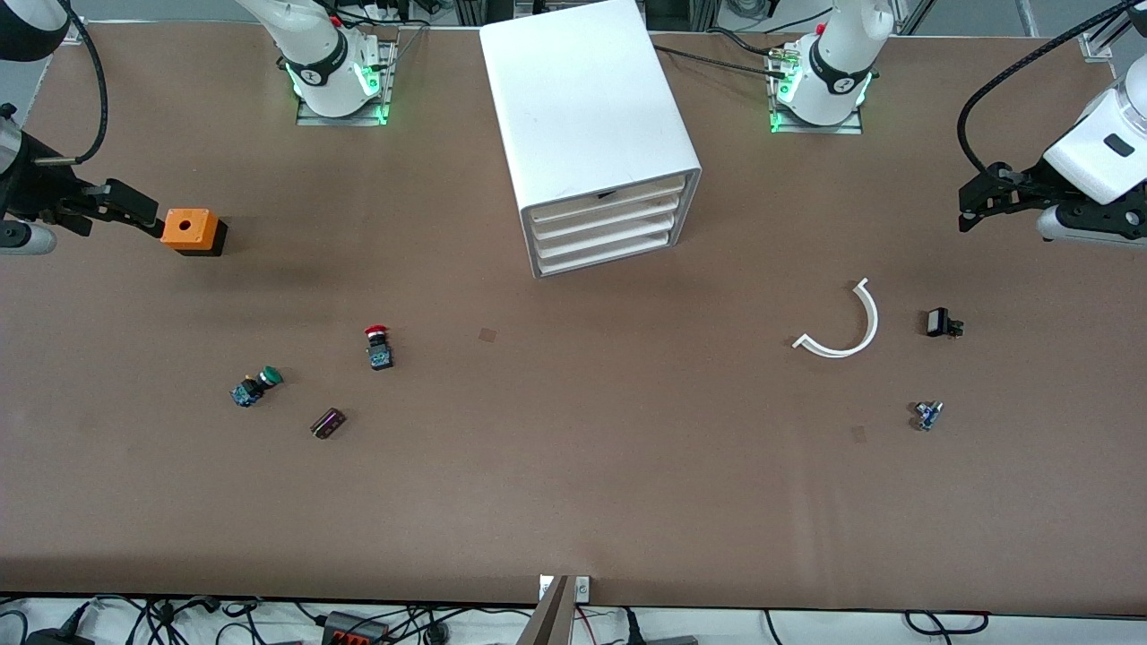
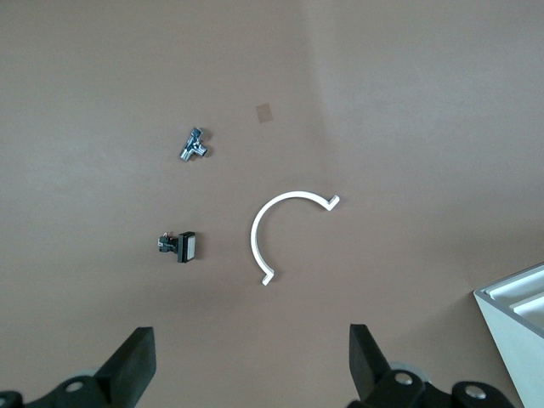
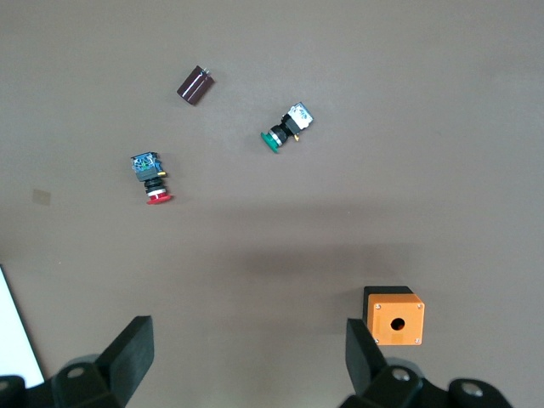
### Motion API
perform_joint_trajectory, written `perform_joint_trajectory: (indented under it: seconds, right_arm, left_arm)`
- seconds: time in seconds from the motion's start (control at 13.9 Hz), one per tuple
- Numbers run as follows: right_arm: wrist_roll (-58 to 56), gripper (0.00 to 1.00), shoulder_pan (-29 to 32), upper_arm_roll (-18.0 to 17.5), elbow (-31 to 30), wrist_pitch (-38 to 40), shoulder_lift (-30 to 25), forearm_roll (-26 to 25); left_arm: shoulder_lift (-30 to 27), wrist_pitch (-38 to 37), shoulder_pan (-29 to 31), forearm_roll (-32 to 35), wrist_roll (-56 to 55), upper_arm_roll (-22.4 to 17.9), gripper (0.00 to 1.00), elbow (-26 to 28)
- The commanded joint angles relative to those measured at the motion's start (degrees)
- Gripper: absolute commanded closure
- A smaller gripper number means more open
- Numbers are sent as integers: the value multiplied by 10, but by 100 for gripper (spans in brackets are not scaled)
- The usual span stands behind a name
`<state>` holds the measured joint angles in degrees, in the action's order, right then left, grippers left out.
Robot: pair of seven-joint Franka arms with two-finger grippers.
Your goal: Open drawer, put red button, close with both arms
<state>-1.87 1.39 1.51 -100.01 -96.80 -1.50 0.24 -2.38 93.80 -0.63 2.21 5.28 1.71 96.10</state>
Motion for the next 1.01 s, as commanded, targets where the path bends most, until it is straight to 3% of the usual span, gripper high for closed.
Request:
perform_joint_trajectory:
  seconds: [0.0,0.36,0.58,0.79,0.94]
  right_arm:
    - [0,0,5,-6,-7,1,-10,-6]
    - [0,0,4,-6,-4,2,-7,-6]
    - [9,0,5,-6,-3,1,3,-2]
    - [4,0,-7,-8,12,-14,51,2]
    - [3,0,-35,-8,62,-11,115,2]
  left_arm:
    - [14,-22,6,4,3,5,0,-26]
    - [14,-26,6,4,2,5,0,-26]
    - [13,-65,3,-4,2,6,0,-27]
    - [13,-132,-1,-45,3,8,0,-28]
    - [14,-205,-2,-102,3,8,0,-28]
